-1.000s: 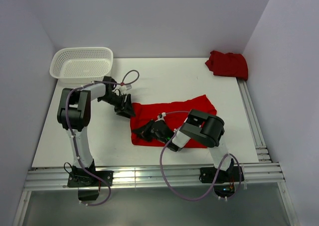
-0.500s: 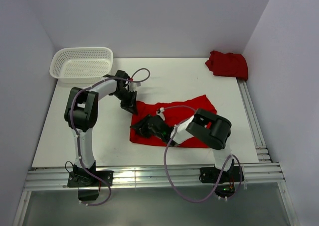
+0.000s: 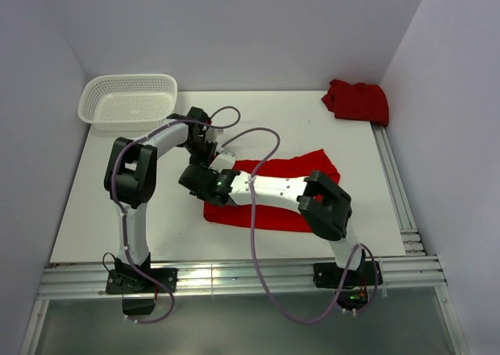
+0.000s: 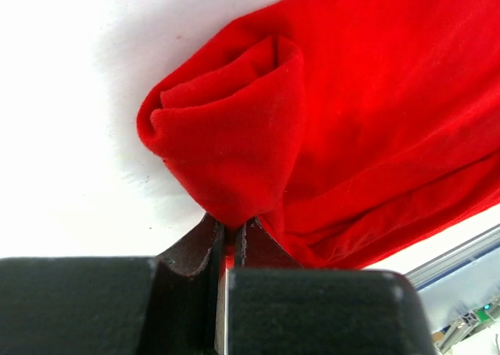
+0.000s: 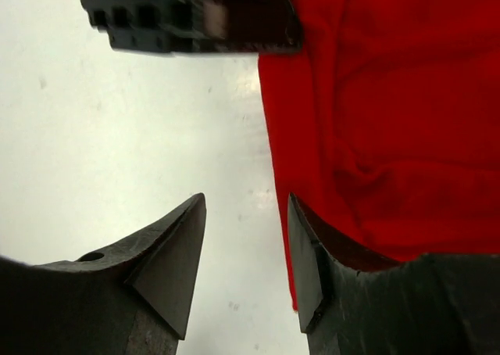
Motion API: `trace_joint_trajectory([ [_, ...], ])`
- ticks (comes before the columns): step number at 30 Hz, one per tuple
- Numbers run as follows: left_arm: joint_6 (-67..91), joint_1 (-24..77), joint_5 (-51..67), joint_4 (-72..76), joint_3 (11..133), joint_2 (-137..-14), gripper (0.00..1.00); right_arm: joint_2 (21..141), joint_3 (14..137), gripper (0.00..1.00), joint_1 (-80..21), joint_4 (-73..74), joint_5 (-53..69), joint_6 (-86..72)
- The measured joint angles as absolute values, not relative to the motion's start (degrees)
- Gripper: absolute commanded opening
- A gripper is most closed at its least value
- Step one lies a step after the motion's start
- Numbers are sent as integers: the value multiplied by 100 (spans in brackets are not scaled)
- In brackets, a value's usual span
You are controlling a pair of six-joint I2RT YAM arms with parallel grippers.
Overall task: Roll the t-shirts
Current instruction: Roll the tshirt
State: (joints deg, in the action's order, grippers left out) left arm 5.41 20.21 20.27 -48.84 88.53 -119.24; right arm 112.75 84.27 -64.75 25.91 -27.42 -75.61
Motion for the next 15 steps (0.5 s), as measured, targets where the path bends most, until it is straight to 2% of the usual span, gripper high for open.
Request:
trace_joint_trajectory([
  [6,548,2163,1811,-4960,8927,-11924,0,12387,10022,52,-6510,4036,-3361,-7227],
  [12,548,2246,1691,-4989,8938,-11924,0,13214,10757,50,-6510,4984,-3699,-7074],
  [15,567,2259,1660,-4991,8938,-11924,0,13299,10925,35,-6510,5240,-3793,-7037],
])
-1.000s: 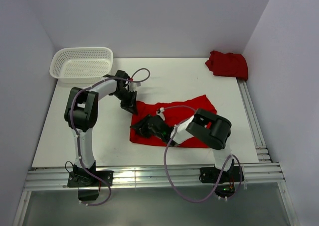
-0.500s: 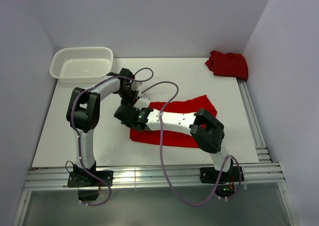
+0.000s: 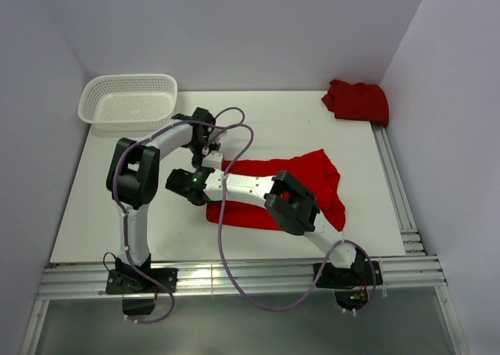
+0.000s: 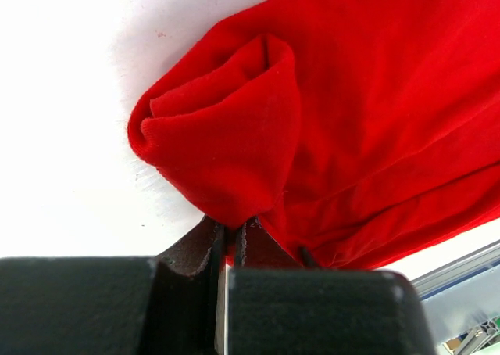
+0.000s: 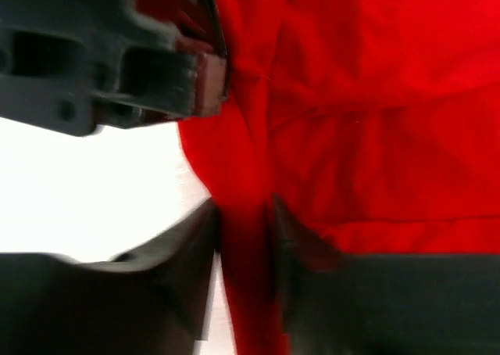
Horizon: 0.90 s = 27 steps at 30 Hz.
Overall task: Roll the t-shirts
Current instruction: Roll the tshirt
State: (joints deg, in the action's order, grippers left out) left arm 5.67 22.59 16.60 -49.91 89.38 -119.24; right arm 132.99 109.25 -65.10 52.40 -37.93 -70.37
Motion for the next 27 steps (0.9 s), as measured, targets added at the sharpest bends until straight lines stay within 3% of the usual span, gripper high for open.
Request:
trace_joint_trajectory([
  [1,567,2261,1658,-4991,8938,-11924,0,13299,10960,23,-6510,5271,-3806,-7035],
  [6,565,2283,1660,-5006,8938,-11924,1,13133,10514,13,-6512,4860,-3804,-7059],
  [8,565,2290,1675,-5026,8941,-11924,6,12892,10077,8,-6510,4453,-3732,-7057],
  [10,561,2296,1726,-5083,8952,-11926,13,12604,9574,6,-6493,4014,-3627,-7072],
  [11,550,2296,1754,-5111,8978,-11933,24,12425,9236,5,-6464,3684,-3527,-7087],
  [16,475,2239,2150,-5231,9161,-11952,54,11404,7258,1,-6235,1573,-2836,-7284],
  [19,388,2067,2563,-5251,9345,-11948,59,11002,6239,0,-6038,213,-2316,-7542],
  [27,-19,1356,3656,-5251,9109,-11544,59,11096,4790,0,-5607,-2976,-1157,-8281],
])
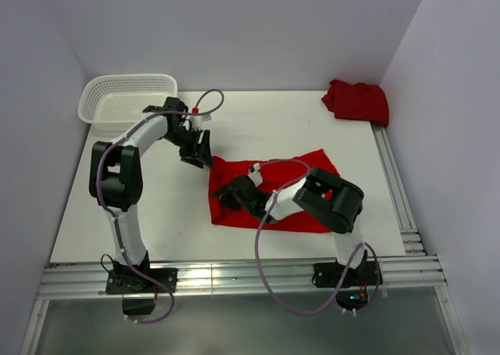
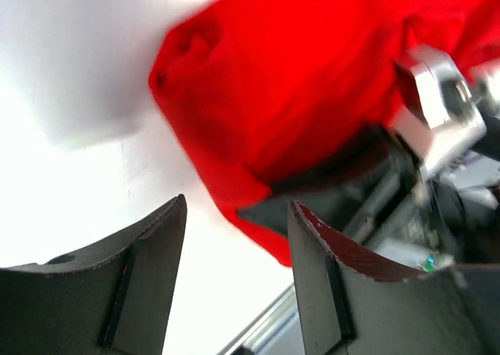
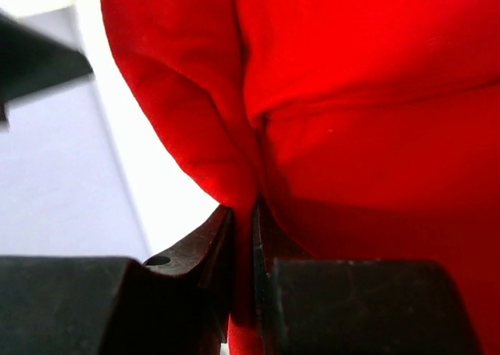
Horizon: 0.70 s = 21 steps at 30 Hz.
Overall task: Roll the t-shirts
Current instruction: Roll the tshirt
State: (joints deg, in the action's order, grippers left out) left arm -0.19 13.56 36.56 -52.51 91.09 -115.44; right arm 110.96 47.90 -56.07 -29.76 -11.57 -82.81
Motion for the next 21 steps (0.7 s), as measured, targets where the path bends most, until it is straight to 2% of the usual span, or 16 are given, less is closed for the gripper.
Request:
trace_joint_trajectory([
  [6,-266,1066,4169,-4991,8208,-11356,57,11688,4423,0,-5487,-4757,-679,-8884],
  [12,-202,1046,4576,-4543,7690,-11808,54,11990,4283,0,-5476,-5529,-550,-9251],
  [15,-40,1031,4847,-4421,7677,-11928,50,12036,4263,0,-5472,-5649,-532,-9299],
  [21,429,1031,4899,-4145,7684,-12064,36,12049,4261,0,-5472,-5677,-532,-9303],
])
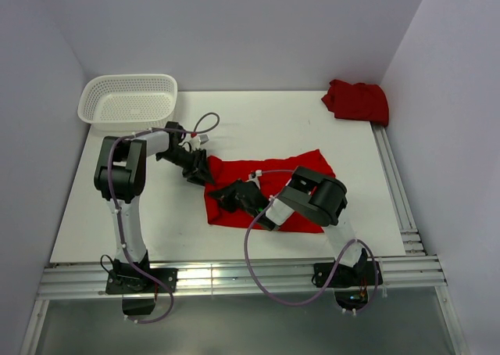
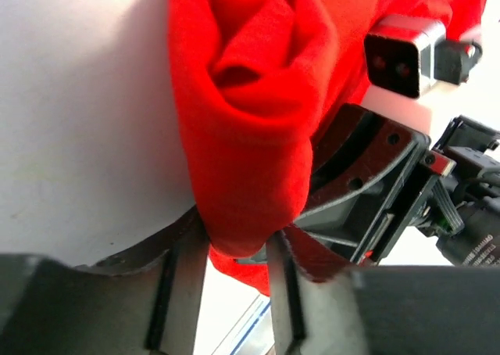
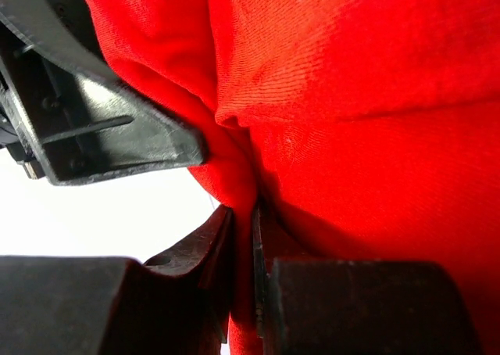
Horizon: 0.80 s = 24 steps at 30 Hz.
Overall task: Roll the t-shirts
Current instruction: Roll the tshirt
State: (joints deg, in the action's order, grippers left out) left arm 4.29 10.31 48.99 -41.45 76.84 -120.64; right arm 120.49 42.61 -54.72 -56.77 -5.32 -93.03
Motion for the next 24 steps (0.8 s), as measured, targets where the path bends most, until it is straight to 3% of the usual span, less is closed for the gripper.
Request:
trace_joint_trajectory([
  [5,733,1087,4665,-4163,7756,-12101,15,12049,4263,0,-5472,-5655,-539,-9275],
  [8,840,1188,4456,-4230,7854,-12099,4,11987,4307,15,-5472,-5474,-567,-9207],
  [9,864,1223,4368,-4259,7887,-12097,2,11913,4340,28,-5474,-5295,-602,-9142],
  [10,873,1264,4289,-4274,7918,-12088,0,11817,4403,34,-5478,-5017,-637,-9061],
  [12,875,1347,4108,-4298,7957,-12051,0,11590,4582,45,-5507,-4390,-762,-8892],
  [14,869,1433,3907,-4316,7977,-11992,0,11338,4862,49,-5564,-3625,-932,-8635],
  [24,749,1739,3114,-4475,8125,-11843,0,10739,6353,52,-6040,626,-2224,-7911],
])
